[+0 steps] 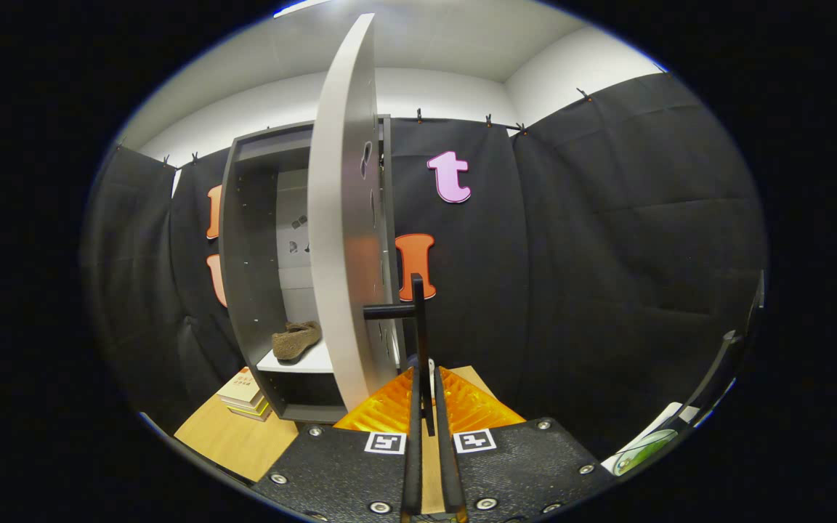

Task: Open the shoe cabinet door, grab the shoes and put them into the shoe cabinet, then close the shoe cabinet door.

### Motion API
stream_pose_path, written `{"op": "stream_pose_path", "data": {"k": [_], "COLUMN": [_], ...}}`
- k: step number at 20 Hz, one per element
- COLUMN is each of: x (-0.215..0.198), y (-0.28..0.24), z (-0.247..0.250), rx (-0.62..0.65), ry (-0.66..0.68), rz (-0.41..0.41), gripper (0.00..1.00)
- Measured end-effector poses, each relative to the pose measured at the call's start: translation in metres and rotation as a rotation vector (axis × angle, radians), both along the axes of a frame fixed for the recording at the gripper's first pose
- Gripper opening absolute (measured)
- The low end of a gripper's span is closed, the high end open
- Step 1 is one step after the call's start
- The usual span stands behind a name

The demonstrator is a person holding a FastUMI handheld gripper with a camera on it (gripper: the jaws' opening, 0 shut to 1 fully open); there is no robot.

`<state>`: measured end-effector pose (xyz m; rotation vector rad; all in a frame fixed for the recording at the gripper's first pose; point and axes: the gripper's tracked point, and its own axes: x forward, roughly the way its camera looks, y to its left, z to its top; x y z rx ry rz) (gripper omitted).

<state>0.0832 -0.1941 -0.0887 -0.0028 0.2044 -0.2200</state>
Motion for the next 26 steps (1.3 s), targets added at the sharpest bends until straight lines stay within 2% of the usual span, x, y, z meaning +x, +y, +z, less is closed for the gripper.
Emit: {"op": "stream_pose_path", "data": {"k": [4, 9, 13, 17, 20, 26], "x": [-0.023, -0.033, -0.013, 0.013, 0.029, 0.044], "y": [-0.002, 0.026, 0.078, 0.142, 0.173, 0.217], "z": [0.008, 0.009, -0.015, -0.070, -0.108, -0.182], "rx": [-0.063, -0.084, -0.067, 0.008, 0.020, 0.060], "ry": [0.002, 0.016, 0.055, 0.151, 0.194, 0.310], "rz": [-0.079, -0.127, -0.102, -0.011, 0.025, 0.085], "gripper": [0.10, 0.10, 0.10, 0.12, 0.12, 0.19]}}
